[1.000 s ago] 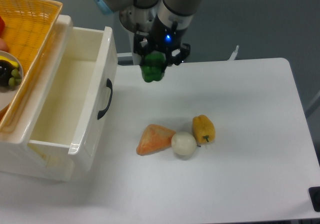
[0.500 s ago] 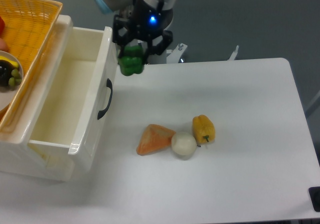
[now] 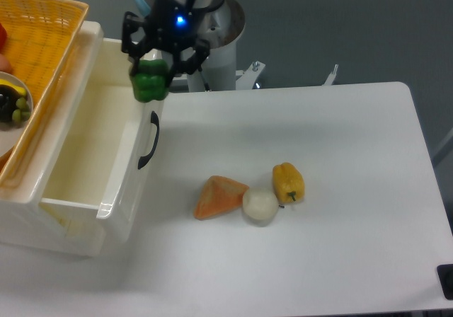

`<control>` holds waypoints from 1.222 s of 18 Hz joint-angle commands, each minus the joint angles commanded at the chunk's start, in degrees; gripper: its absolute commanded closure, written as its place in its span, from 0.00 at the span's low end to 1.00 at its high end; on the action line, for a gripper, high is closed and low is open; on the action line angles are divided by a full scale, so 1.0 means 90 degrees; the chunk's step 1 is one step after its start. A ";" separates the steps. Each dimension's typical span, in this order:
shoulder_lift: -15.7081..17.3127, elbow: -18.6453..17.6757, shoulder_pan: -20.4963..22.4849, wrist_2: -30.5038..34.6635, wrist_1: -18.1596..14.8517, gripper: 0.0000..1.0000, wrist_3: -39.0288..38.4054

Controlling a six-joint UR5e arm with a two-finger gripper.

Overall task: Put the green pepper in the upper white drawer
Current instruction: 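Lift the green pepper and carry it toward the white drawer, then move the green pepper over the open drawer and lower it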

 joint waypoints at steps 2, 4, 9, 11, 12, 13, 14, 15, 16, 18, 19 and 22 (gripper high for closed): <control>0.0000 0.0000 -0.0069 0.0000 0.0010 0.69 0.0010; -0.0010 -0.0010 -0.0117 0.0000 0.0010 0.69 0.0010; -0.0117 -0.0039 -0.0245 0.0009 0.0020 0.68 0.0020; -0.0176 -0.0029 -0.0274 0.0009 0.0029 0.68 0.0029; -0.0195 -0.0029 -0.0274 0.0009 0.0049 0.68 0.0029; -0.0224 -0.0029 -0.0284 0.0009 0.0078 0.67 0.0020; -0.0234 -0.0039 -0.0303 0.0009 0.0098 0.67 0.0020; -0.0234 -0.0029 -0.0323 0.0009 0.0117 0.66 0.0020; -0.0244 -0.0029 -0.0333 0.0009 0.0127 0.66 0.0020; -0.0293 -0.0039 -0.0342 0.0009 0.0224 0.61 0.0010; -0.0332 -0.0039 -0.0410 0.0009 0.0244 0.59 0.0019; -0.0400 -0.0029 -0.0469 0.0019 0.0254 0.58 0.0020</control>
